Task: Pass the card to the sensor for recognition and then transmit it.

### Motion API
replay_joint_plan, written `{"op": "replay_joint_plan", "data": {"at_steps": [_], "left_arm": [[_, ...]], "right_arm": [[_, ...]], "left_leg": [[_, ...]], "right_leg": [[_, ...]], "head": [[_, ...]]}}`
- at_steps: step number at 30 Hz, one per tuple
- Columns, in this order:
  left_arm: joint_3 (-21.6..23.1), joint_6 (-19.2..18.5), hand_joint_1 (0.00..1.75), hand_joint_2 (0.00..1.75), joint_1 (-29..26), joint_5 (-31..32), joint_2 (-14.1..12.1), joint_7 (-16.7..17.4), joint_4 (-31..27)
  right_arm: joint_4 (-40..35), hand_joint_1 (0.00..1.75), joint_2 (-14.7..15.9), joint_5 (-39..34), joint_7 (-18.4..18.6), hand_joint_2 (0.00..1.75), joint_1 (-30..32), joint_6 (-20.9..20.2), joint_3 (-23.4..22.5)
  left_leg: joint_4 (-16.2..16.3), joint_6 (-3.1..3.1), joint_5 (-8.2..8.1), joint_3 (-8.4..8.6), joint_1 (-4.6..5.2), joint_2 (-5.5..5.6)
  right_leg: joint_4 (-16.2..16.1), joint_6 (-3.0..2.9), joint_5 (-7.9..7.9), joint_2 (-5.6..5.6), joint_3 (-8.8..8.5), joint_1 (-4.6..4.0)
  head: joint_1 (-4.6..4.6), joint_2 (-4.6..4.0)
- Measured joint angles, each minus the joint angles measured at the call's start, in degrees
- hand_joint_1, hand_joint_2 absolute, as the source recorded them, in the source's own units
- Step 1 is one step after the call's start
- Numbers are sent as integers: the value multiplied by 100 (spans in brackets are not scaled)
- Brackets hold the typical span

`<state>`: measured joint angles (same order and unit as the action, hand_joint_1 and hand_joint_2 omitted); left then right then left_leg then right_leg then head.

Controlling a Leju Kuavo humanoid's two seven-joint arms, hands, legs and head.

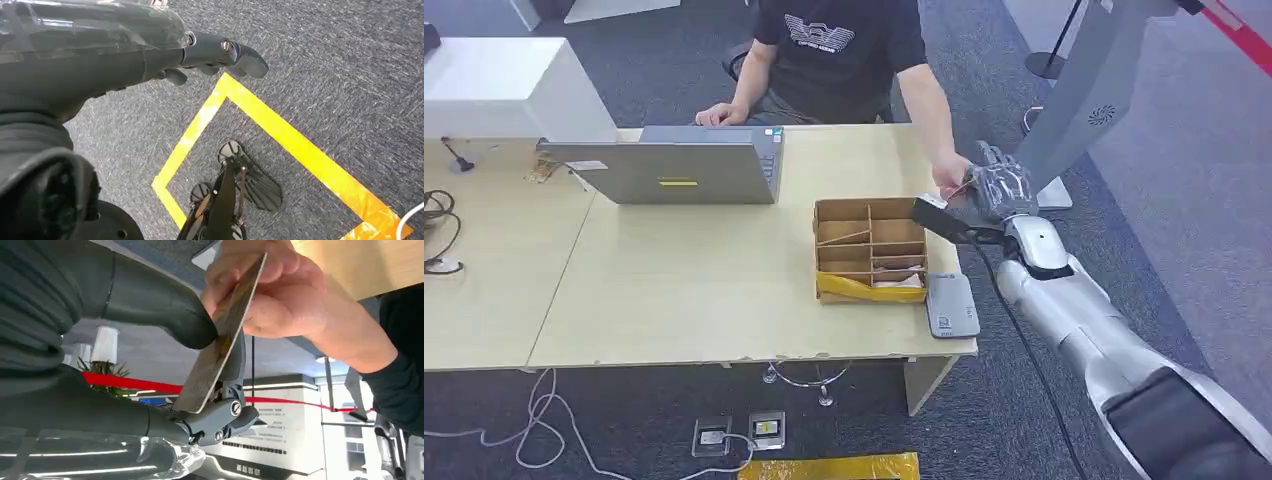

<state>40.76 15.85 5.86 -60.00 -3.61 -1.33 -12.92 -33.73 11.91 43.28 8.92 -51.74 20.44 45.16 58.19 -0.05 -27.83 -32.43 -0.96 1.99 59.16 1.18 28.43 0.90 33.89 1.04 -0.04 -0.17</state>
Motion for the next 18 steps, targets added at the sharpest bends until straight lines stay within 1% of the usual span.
{"op": "replay_joint_plan", "data": {"at_steps": [13,18], "left_arm": [[11,63,0,0,-4,-109,-2,0,0],[11,103,0,0,-8,-255,2,0,0]], "right_arm": [[-2,175,-2,-78,-74,175,41,70,77],[-61,175,15,-59,-63,175,292,33,81]], "left_leg": [[0,0,0,2,0,-2],[0,0,0,4,0,-3]], "right_leg": [[0,0,0,4,0,0],[-1,0,0,6,0,0]], "head": [[2,0],[4,0]]}}
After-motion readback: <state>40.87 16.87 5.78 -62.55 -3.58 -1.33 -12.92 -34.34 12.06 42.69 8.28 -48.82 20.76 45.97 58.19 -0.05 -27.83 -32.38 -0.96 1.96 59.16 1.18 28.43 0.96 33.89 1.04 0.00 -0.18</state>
